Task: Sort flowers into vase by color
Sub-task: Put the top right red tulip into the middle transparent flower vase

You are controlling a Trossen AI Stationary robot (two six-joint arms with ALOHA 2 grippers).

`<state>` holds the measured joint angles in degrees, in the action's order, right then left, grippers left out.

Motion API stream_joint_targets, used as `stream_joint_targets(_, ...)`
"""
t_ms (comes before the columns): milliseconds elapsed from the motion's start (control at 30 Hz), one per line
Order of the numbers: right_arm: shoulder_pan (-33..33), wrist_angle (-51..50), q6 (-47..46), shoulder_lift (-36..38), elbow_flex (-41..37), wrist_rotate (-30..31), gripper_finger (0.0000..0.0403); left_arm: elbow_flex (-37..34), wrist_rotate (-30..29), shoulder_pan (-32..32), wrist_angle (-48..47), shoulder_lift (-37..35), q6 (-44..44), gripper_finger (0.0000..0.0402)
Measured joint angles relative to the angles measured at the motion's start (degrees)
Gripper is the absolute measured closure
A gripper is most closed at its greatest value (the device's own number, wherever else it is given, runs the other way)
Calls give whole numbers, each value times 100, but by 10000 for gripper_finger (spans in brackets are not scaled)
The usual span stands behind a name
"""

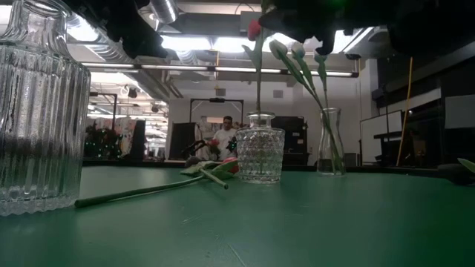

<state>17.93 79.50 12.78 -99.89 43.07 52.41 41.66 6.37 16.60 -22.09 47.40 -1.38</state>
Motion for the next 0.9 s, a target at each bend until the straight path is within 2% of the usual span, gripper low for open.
stream_joint_targets(333, 5, -10, -351, -233, 0, 32, 401, -1, -26, 2, 0, 0, -3, 163)
stream_joint_targets(900, 8, -1175, -1099, -236, -2, 276, 400, -1, -26, 1, 2, 0, -3, 163)
